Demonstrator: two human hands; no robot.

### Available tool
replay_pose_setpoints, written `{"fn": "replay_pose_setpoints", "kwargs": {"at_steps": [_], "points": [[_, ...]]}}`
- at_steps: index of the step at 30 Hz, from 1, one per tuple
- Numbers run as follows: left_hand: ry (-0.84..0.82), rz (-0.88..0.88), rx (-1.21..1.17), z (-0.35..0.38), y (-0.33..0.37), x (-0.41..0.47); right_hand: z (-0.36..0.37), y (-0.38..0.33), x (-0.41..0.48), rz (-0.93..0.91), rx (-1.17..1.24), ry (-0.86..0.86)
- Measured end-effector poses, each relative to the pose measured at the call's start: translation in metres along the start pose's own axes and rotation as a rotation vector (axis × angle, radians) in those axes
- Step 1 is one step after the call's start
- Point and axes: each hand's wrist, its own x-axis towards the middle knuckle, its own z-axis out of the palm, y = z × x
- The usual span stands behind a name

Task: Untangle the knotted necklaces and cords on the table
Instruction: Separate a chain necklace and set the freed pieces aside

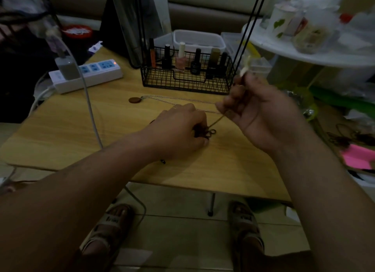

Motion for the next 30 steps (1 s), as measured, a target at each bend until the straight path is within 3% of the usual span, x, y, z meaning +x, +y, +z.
{"fn": "replay_pose_setpoints", "kwargs": {"at_steps": [3, 7, 12, 18, 24, 26, 28, 30], "points": [[-0.009, -0.008, -0.023, 0.001, -0.002, 0.0, 0.005, -0.013, -0.001, -0.056, 0.232, -0.036], [0.003, -0.046, -0.096, -0.004, -0.004, -0.004, 0.001, -0.027, 0.003, -0.129, 0.356, -0.112], [0.011, -0.085, -0.261, -0.011, -0.005, -0.009, -0.003, -0.037, 0.007, -0.199, 0.368, -0.134], [0.022, -0.163, -0.212, -0.016, -0.018, -0.01, -0.025, -0.05, 0.007, -0.275, 0.29, 0.051], [0.036, -0.213, -0.196, -0.02, -0.028, -0.012, -0.034, -0.052, -0.001, -0.33, -0.094, 0.215], [0.074, -0.252, -0.318, -0.023, -0.028, -0.011, -0.029, -0.049, -0.008, -0.288, -0.438, 0.271], [0.113, -0.312, -0.493, -0.026, -0.028, -0.01, -0.023, -0.039, -0.016, -0.188, -0.953, 0.274], [0.128, -0.377, -0.695, -0.03, -0.026, -0.009, -0.02, -0.025, -0.018, -0.091, -1.319, 0.115]]}}
